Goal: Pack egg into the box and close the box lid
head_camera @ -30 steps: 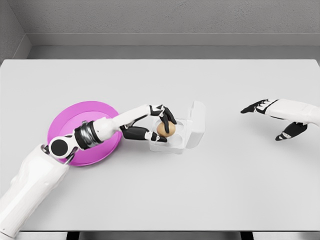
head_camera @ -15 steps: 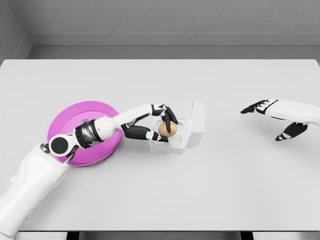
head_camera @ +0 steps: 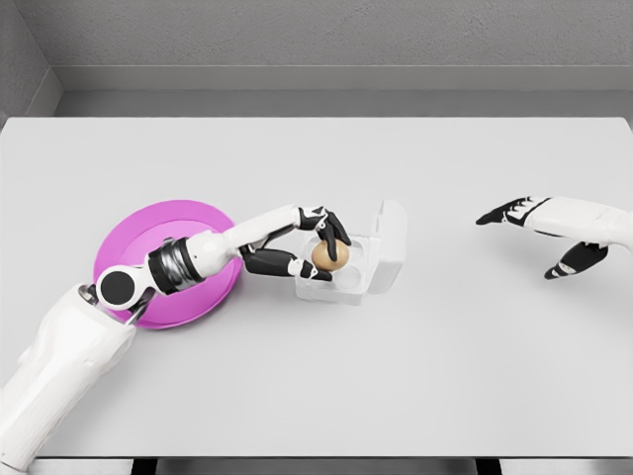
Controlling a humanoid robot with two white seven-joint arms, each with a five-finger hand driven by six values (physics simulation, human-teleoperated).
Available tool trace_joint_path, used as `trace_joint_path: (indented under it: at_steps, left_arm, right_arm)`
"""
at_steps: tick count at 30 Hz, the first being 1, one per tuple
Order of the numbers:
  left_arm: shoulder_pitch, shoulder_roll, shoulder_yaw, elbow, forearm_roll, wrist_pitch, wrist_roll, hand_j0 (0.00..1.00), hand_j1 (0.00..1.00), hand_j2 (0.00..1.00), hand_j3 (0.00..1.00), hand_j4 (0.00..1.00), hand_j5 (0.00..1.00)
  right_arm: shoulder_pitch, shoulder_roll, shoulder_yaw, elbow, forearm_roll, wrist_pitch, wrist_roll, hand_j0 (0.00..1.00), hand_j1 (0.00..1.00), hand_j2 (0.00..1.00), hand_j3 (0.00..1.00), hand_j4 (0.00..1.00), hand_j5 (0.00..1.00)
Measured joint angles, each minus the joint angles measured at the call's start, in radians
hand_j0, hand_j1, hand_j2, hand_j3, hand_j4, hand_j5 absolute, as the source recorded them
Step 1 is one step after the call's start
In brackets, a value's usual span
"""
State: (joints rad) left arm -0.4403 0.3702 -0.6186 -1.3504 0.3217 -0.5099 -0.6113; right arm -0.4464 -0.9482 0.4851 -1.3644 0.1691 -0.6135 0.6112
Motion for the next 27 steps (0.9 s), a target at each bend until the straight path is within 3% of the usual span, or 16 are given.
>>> trace_joint_path:
  at_steps: [7, 9, 10, 14, 21, 27]
  left_arm:
    - [0.009, 0.002, 0.001, 0.0, 0.003, 0.006, 0.0, 0.35, 0.35, 0.35, 0.35, 0.35, 0.35]
    - [0.009, 0.002, 0.001, 0.0, 0.003, 0.006, 0.0, 0.41, 0.41, 0.41, 0.41, 0.41, 0.41]
    - [0.009, 0.002, 0.001, 0.0, 0.003, 0.007, 0.0, 0.51, 0.51, 0.51, 0.51, 0.51, 0.51]
    - [0.009, 0.003, 0.001, -0.001, 0.003, 0.007, 0.0, 0.52, 0.52, 0.52, 0.52, 0.52, 0.52]
    - [0.012, 0.005, 0.002, -0.004, 0.0, 0.006, 0.0, 0.77, 0.77, 0.77, 0.77, 0.77, 0.77]
    - [0.018, 0.008, 0.002, -0.019, 0.0, 0.005, 0.0, 0.79, 0.79, 0.79, 0.79, 0.79, 0.79]
  right_arm:
    - [0.0, 0.0, 0.0, 0.0, 0.0, 0.0, 0.0, 1.0, 1.0, 1.0, 1.0, 1.0, 1.0]
    - [0.0, 0.0, 0.0, 0.0, 0.0, 0.0, 0.0, 1.0, 1.0, 1.0, 1.0, 1.0, 1.0]
    - [0.0, 0.0, 0.0, 0.0, 0.0, 0.0, 0.0, 1.0, 1.0, 1.0, 1.0, 1.0, 1.0]
    - [-0.002, 0.0, 0.0, -0.001, 0.0, 0.0, 0.0, 1.0, 1.0, 1.0, 1.0, 1.0, 1.0]
    - [-0.002, 0.0, -0.001, -0.001, 0.0, 0.0, 0.0, 1.0, 1.0, 1.0, 1.0, 1.0, 1.0]
    - [-0.002, 0.0, -0.001, -0.001, 0.0, 0.0, 0.0, 1.0, 1.0, 1.0, 1.0, 1.0, 1.0]
